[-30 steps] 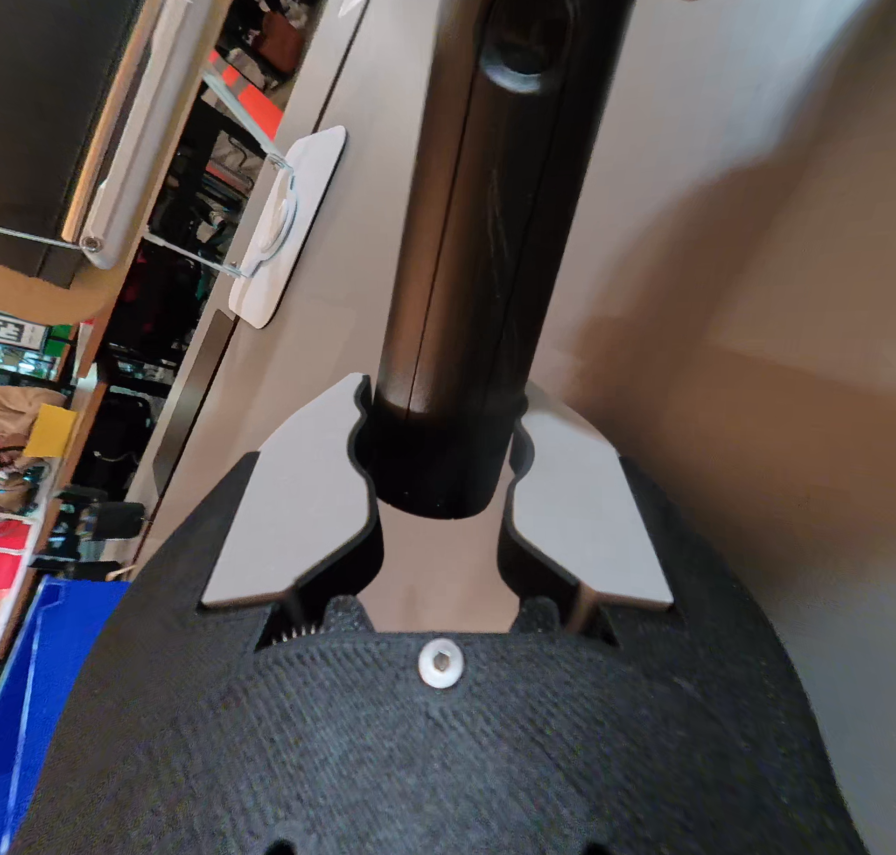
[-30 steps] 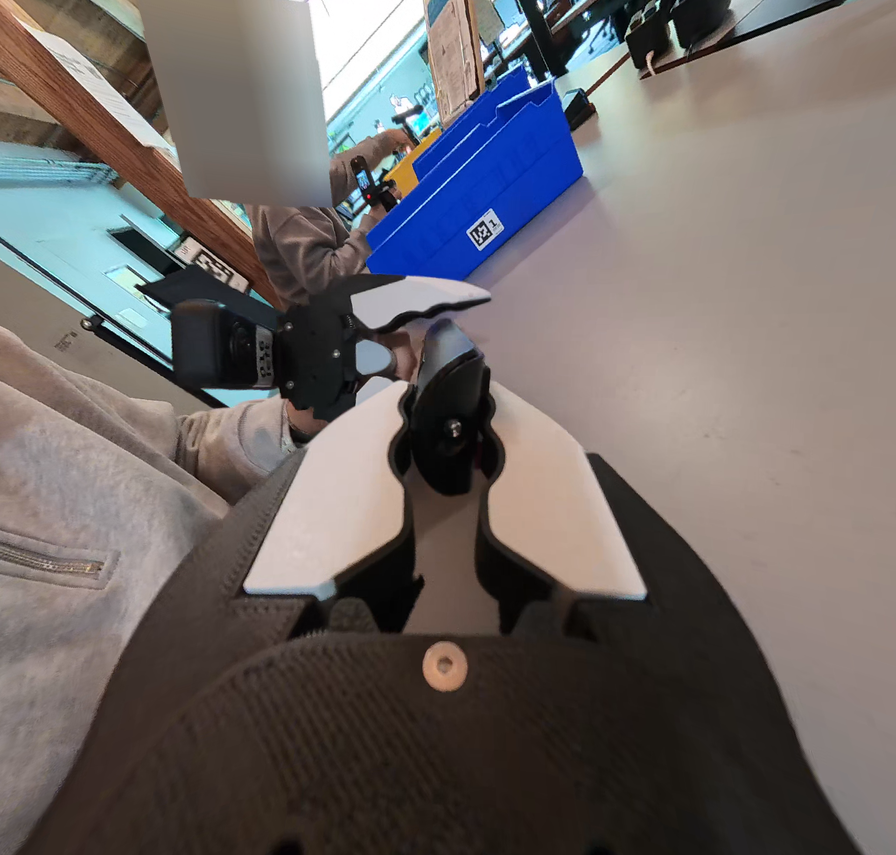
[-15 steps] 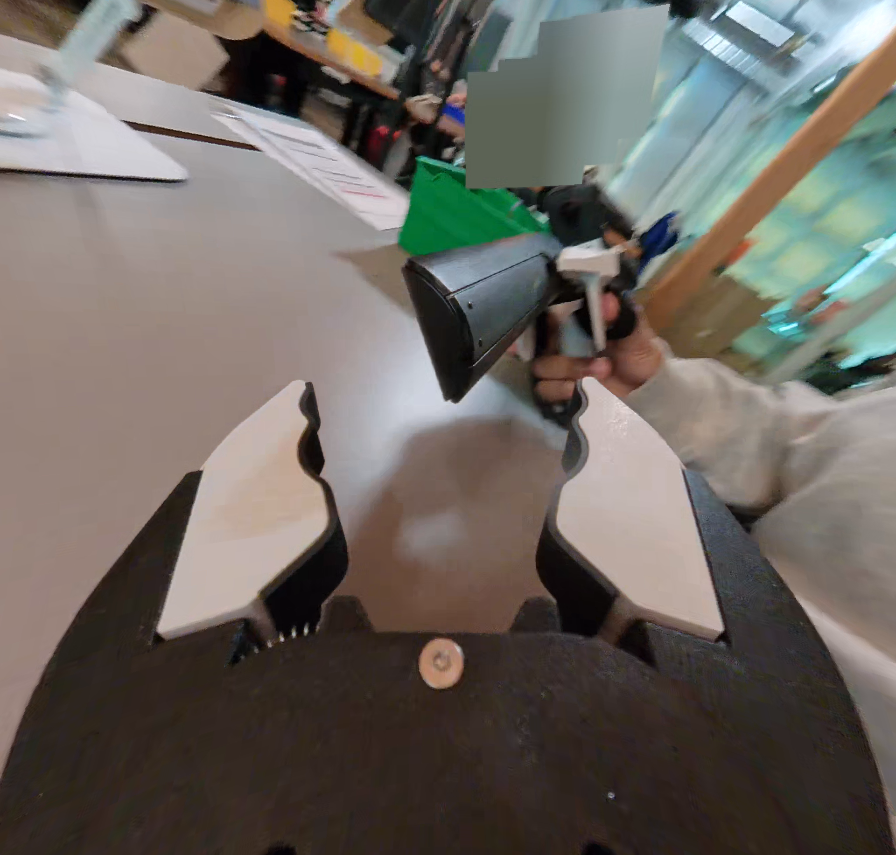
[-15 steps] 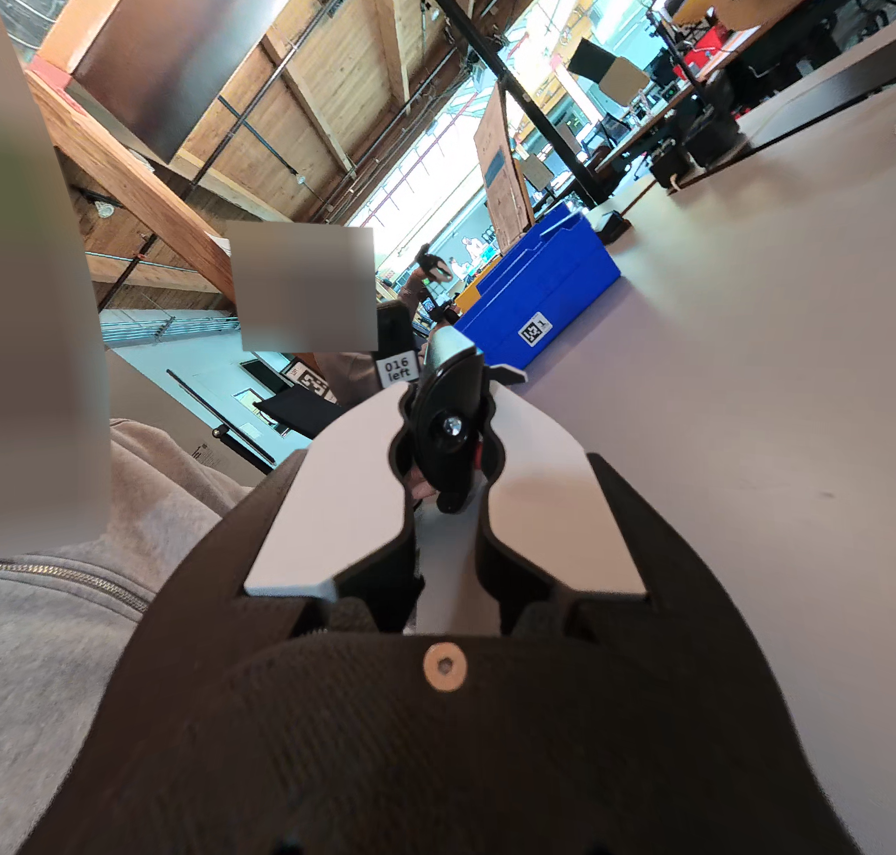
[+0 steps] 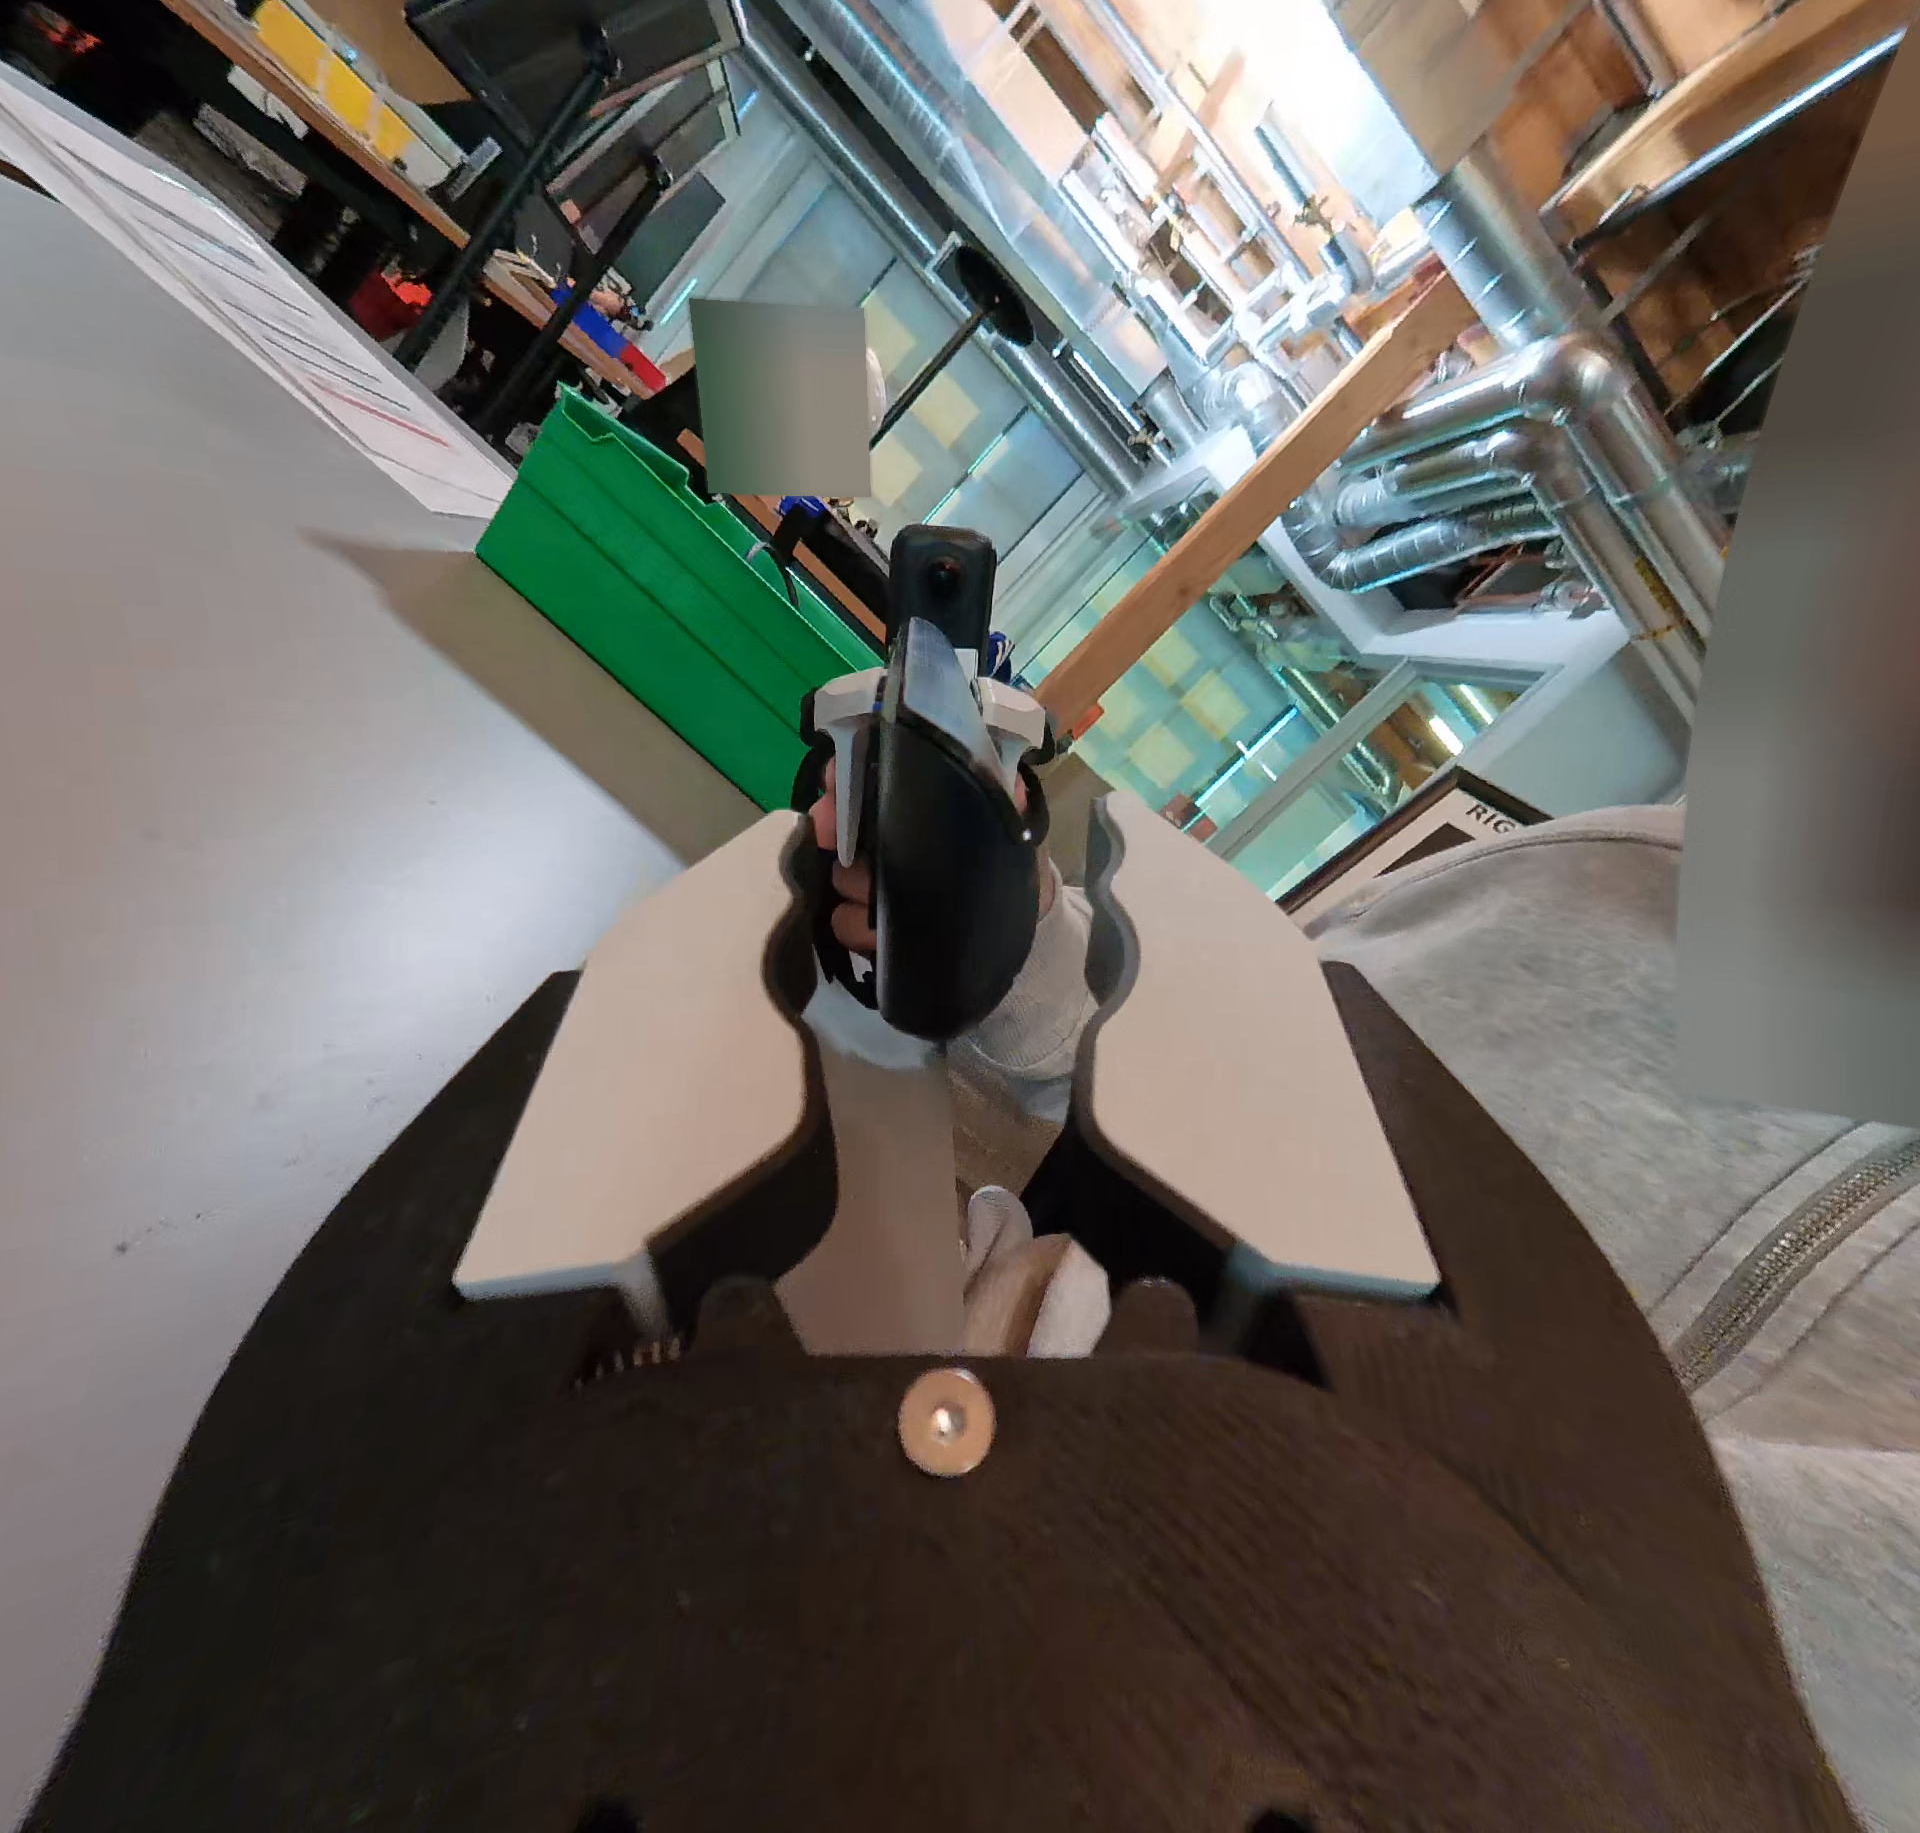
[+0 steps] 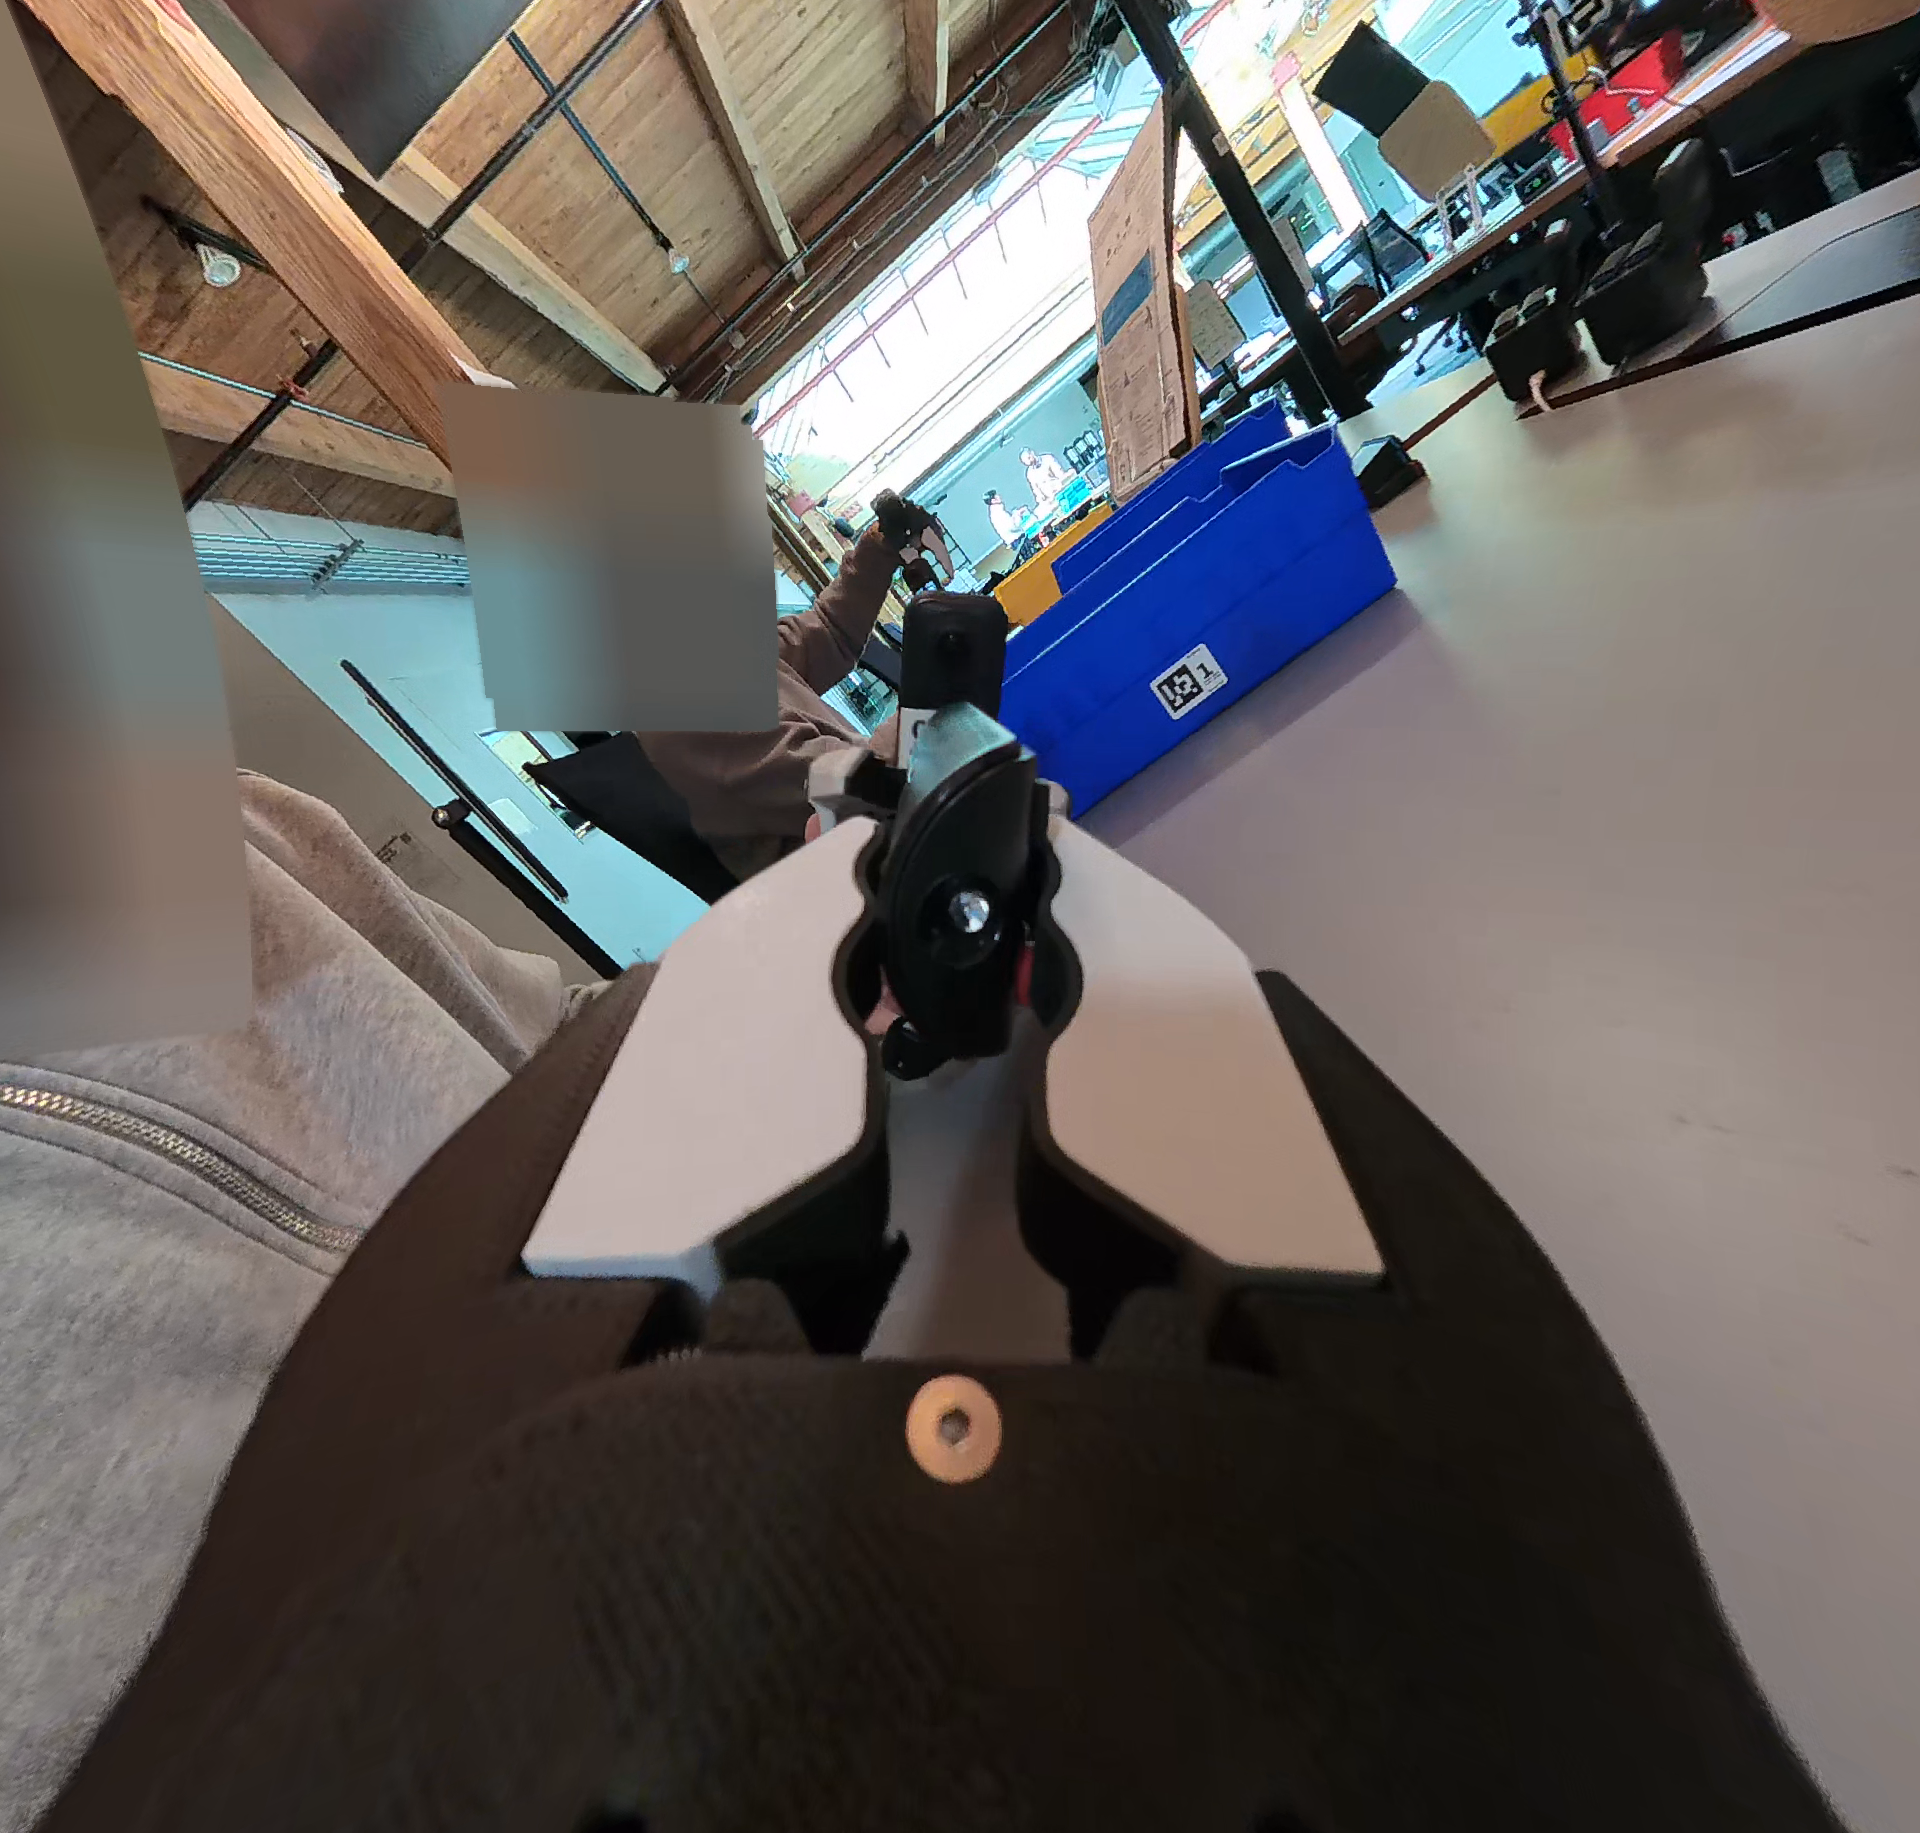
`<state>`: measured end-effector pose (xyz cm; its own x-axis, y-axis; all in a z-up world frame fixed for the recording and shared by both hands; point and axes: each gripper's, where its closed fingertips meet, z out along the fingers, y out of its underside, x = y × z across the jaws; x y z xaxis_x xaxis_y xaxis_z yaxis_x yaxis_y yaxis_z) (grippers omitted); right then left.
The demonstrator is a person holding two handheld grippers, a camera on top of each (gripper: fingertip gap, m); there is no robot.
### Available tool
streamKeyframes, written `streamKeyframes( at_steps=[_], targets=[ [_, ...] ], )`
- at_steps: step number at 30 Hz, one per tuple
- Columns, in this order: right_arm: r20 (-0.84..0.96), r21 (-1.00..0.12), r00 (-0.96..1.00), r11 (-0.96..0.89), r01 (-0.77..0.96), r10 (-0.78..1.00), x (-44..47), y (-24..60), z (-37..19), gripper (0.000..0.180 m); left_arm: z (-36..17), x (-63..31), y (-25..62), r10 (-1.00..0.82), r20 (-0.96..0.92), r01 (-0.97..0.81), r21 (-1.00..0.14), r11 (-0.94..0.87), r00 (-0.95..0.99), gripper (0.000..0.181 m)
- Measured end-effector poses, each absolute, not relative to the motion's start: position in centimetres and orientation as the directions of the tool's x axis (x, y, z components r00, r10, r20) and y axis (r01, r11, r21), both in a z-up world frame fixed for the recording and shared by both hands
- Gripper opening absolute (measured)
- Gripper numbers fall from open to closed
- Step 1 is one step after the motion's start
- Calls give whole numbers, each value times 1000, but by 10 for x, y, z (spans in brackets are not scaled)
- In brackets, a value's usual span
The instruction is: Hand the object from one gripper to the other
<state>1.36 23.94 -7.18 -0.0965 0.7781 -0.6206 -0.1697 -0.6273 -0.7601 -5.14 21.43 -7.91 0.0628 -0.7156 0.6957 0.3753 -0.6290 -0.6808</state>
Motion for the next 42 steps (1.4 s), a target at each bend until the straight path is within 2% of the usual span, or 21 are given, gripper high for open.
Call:
streamKeyframes(
  at_steps=[6,13,14,16,17,20,22,25,27,29,32,37,42],
  targets=[
    [-580,-798,-84,-586,-138,810,9,233,-72,25,-83,-50,212,-732,675,342,-712,-614,91,27],
    [-610,-775,-74,-613,-153,789,9,237,-77,26,-84,-49,214,-752,640,315,-755,-576,160,26],
    [-619,-768,-62,-620,-160,783,10,240,-78,33,-85,-50,215,-747,643,320,-752,-576,169,26],
    [-625,-763,-1,-612,-208,781,14,252,-79,62,-88,-54,219,-736,647,325,-752,-573,201,26],
    [-616,-772,52,-589,-239,786,19,261,-78,71,-89,-56,221,-729,649,328,-752,-572,216,26],
    [-517,-848,235,-455,-272,823,37,282,-76,81,-92,-62,228,-705,659,350,-746,-567,262,25],
    [-375,-926,345,-330,-182,861,36,281,-77,81,-94,-66,232,-691,664,358,-743,-565,288,25],
    [-45,-991,417,-93,94,908,14,261,-86,80,-93,-70,235,-682,654,374,-752,-543,328,25],
    [172,-953,394,51,297,903,-3,244,-101,79,-91,-72,237,-674,647,393,-758,-520,356,25],
    [287,-896,350,120,428,892,-19,228,-116,79,-87,-74,238,-657,659,429,-746,-509,366,25],
    [383,-834,336,166,525,860,-27,222,-126,78,-82,-70,236,-626,708,504,-691,-518,328,24],
    [429,-804,340,182,566,837,-20,226,-125,50,-84,-57,231,-602,738,531,-656,-536,305,25],
    [433,-785,324,176,593,841,-18,228,-132,48,-87,-52,229,-612,722,500,-679,-538,323,25]
  ],
)
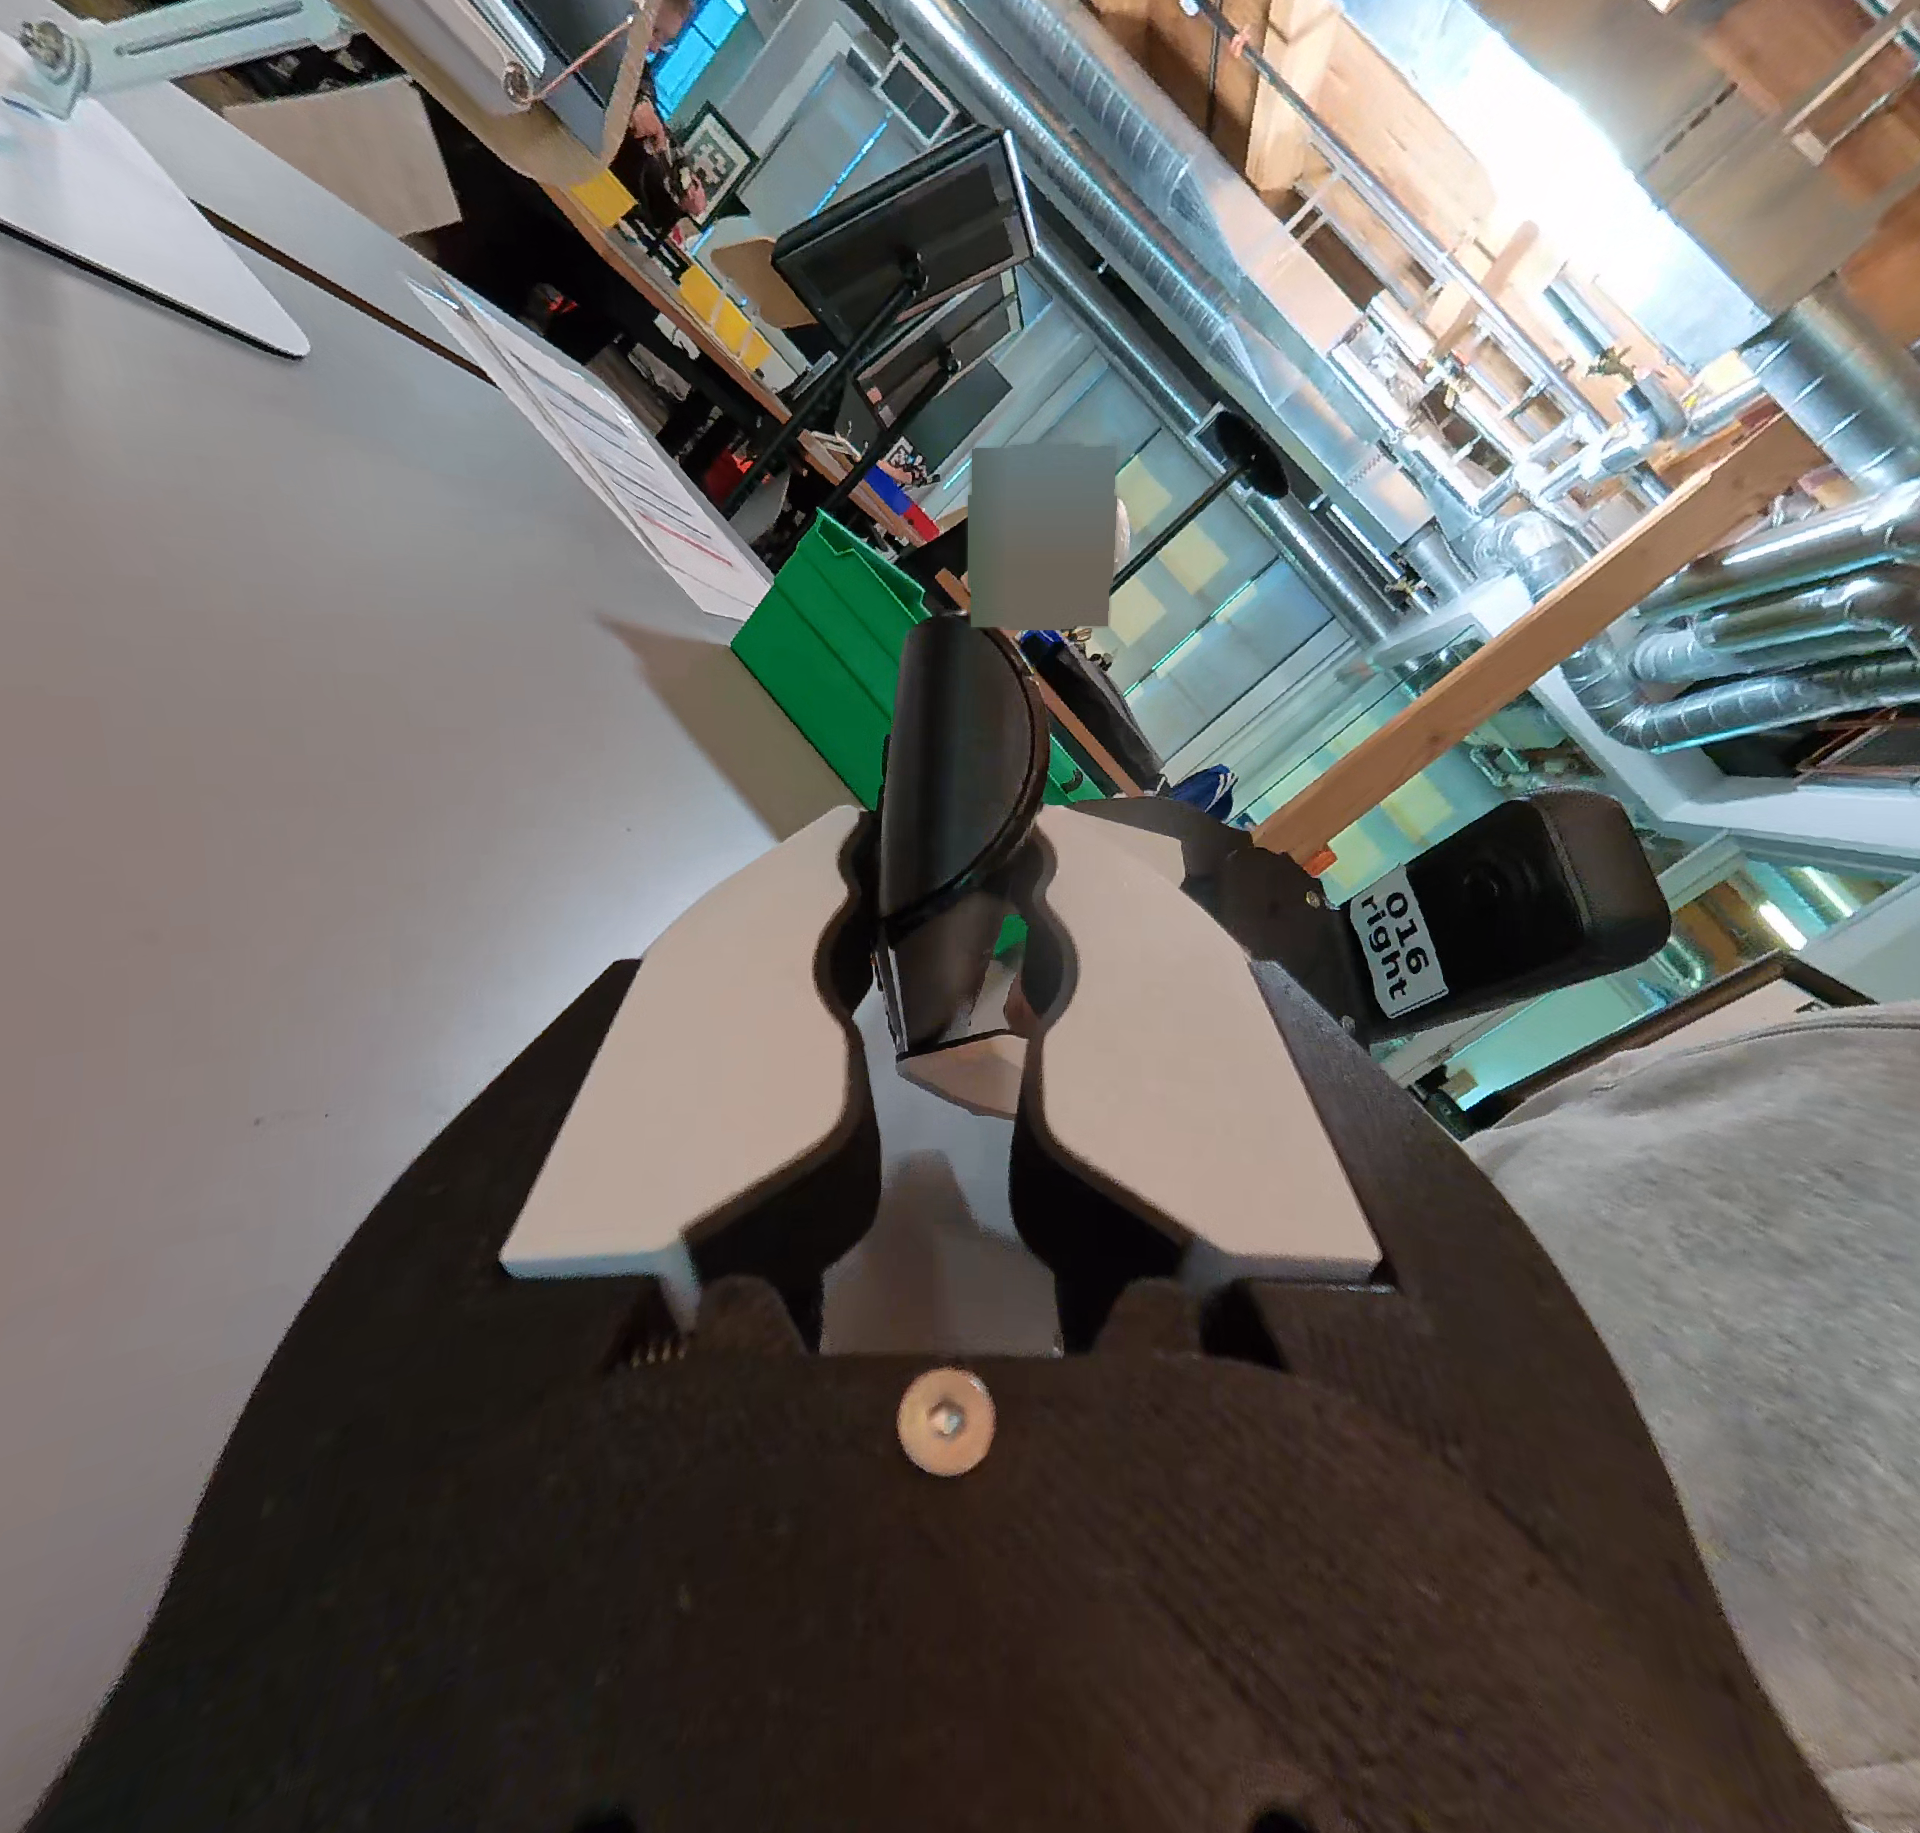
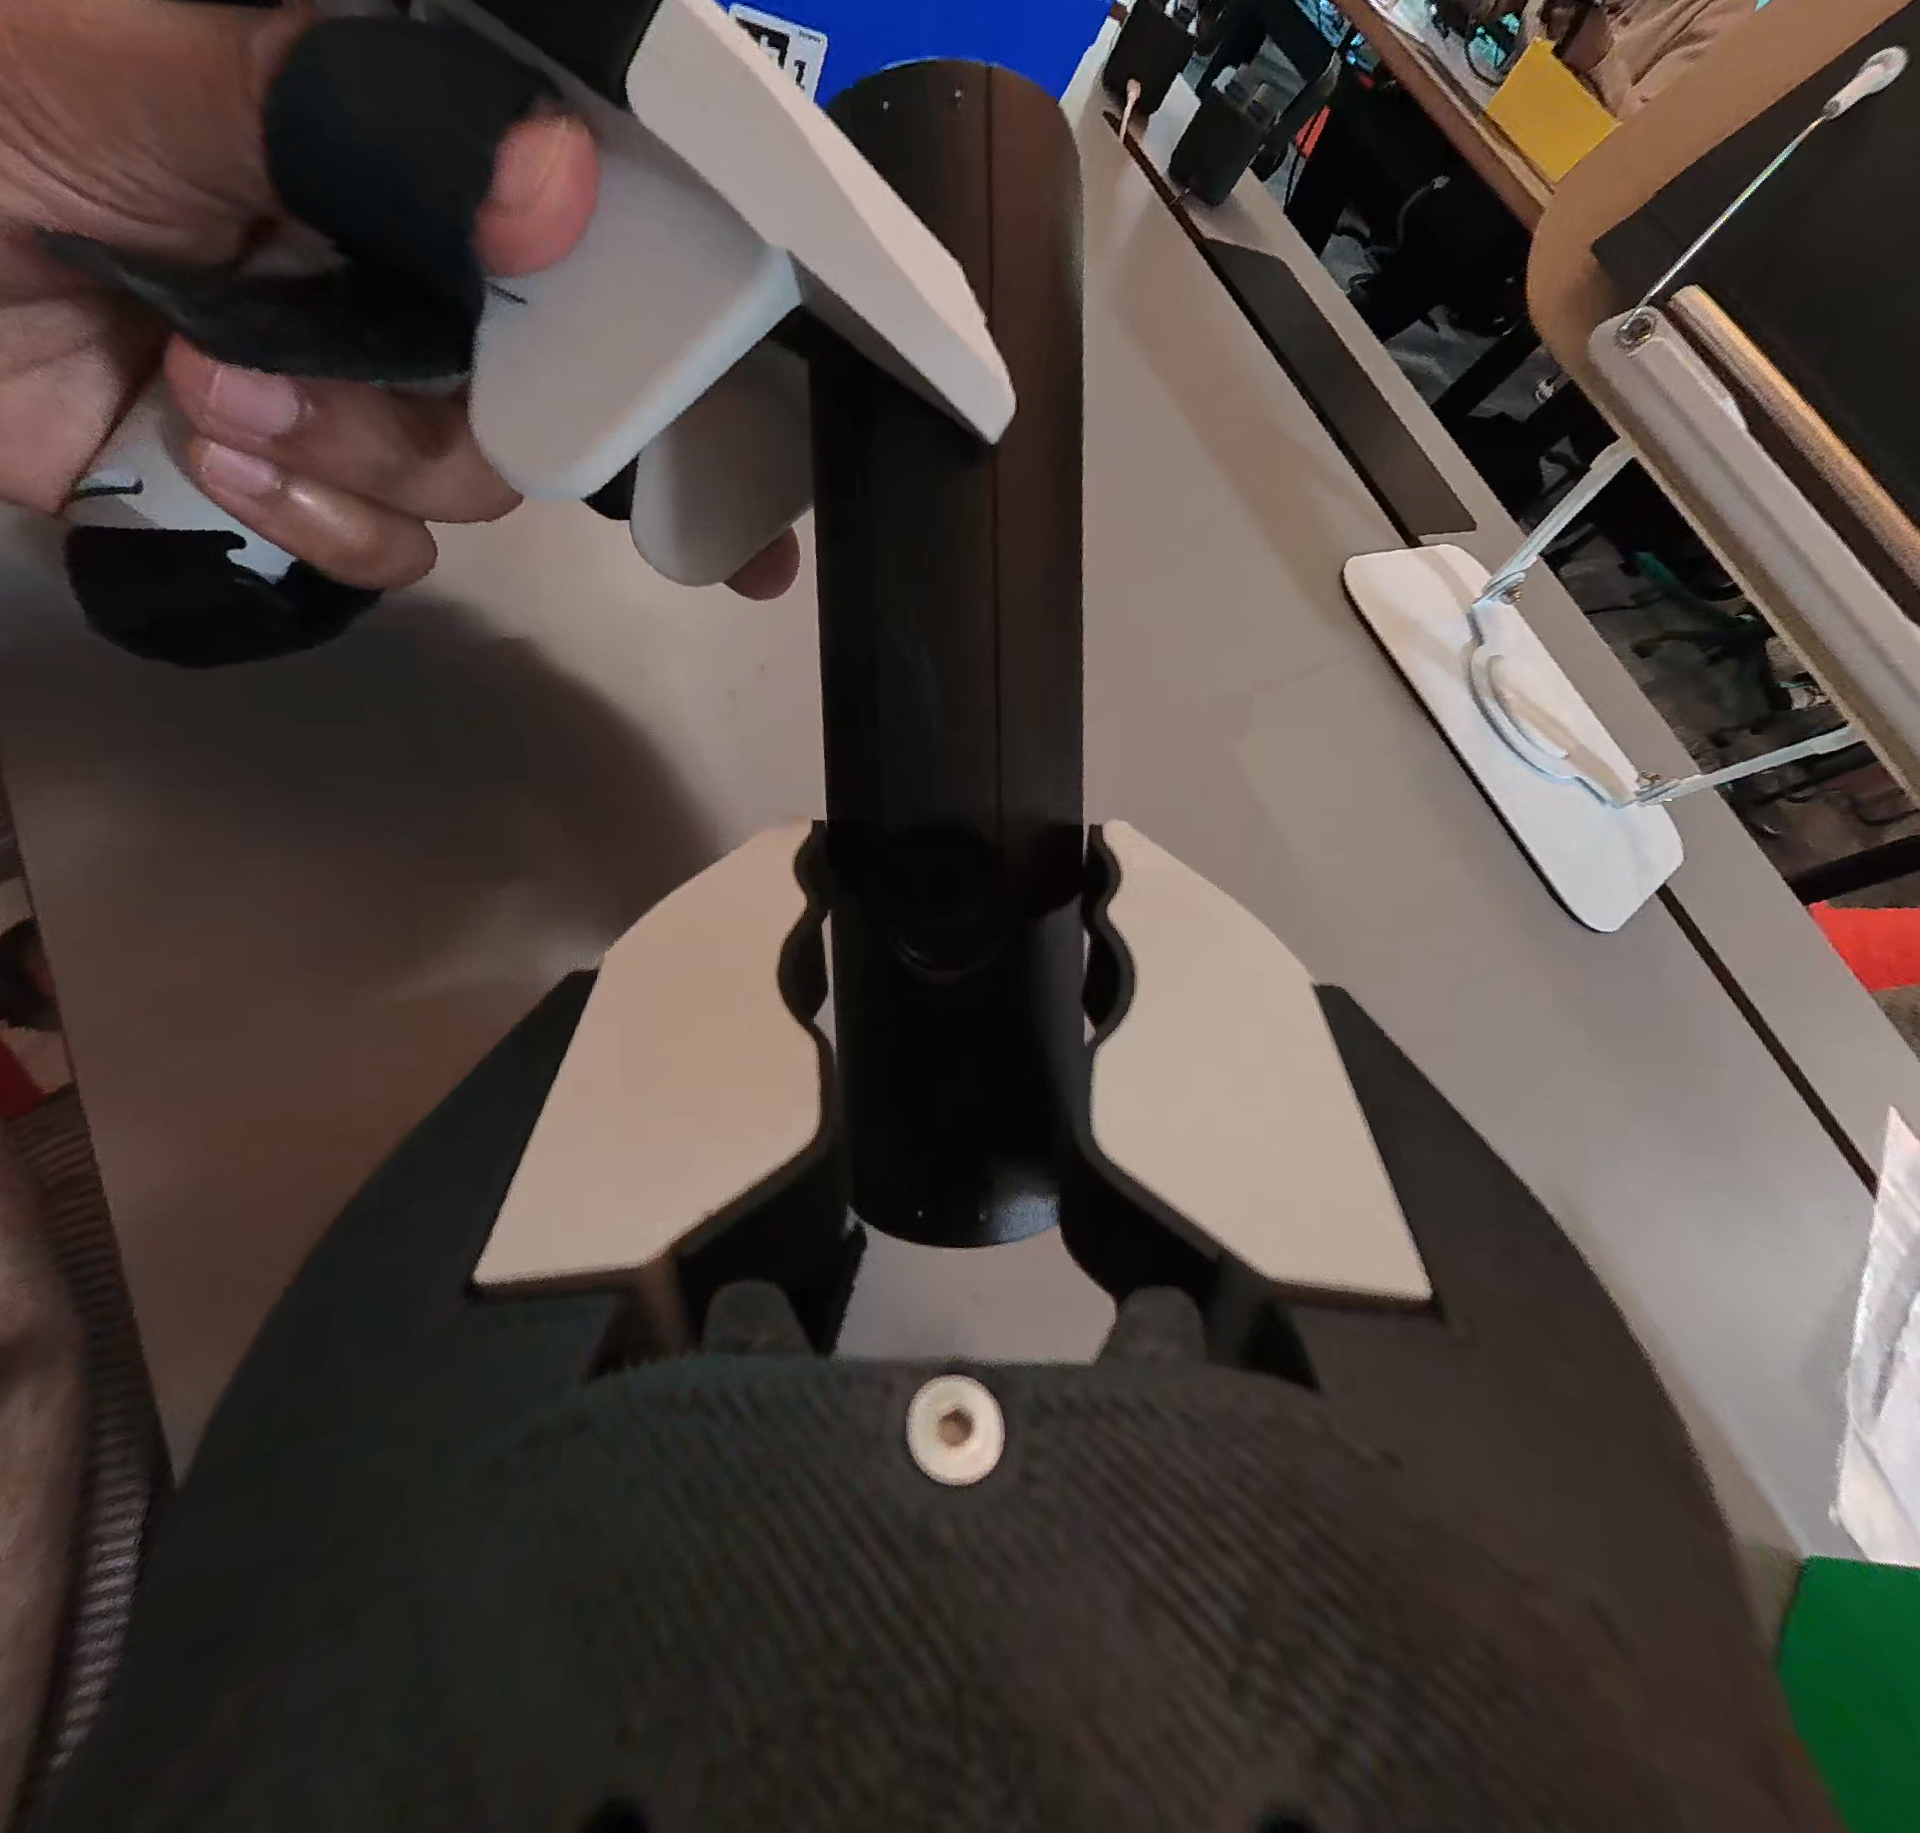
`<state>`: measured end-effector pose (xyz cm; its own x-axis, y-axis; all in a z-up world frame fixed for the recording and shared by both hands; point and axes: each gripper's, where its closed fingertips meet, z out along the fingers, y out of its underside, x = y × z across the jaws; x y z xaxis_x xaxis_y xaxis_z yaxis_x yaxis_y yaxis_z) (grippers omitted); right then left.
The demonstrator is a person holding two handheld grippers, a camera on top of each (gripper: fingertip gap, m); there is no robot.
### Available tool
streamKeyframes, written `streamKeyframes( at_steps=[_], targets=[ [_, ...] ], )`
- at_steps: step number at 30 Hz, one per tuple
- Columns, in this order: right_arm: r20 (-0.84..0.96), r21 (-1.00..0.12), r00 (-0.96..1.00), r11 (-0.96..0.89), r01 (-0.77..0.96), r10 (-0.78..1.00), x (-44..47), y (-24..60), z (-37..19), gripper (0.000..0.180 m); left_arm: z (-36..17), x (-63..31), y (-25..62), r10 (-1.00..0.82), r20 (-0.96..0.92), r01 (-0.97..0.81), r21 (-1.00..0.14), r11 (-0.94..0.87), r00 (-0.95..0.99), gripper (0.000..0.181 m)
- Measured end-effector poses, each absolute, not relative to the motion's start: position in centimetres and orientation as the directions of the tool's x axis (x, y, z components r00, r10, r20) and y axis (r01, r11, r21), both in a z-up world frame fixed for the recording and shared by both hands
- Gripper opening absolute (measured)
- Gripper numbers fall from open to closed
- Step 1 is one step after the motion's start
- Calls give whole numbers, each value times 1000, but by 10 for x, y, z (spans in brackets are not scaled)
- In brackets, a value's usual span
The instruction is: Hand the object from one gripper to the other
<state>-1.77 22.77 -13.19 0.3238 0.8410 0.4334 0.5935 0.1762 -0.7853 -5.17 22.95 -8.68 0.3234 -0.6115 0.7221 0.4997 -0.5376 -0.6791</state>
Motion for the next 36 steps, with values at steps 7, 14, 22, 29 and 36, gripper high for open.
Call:
streamKeyframes(
  at_steps=[7,14,22,29,36],
  targets=[
    [468,-737,281,195,647,838,-17,229,-144,52,-89,-45,226,-618,721,474,-683,-555,314,24],
    [467,-737,273,200,646,841,-15,228,-139,52,-84,-44,223,-645,710,475,-688,-550,282,25],
    [65,-930,315,-56,362,947,-15,225,-113,51,-66,-48,223,-698,686,560,-666,-492,203,84],
    [-477,-876,94,-481,21,874,-14,217,-90,52,-58,-40,214,-757,636,531,-697,-481,149,82],
    [-550,-828,-157,-560,-24,820,-26,184,-71,51,-51,-35,205,-792,602,525,-709,-471,102,84]
  ],
)
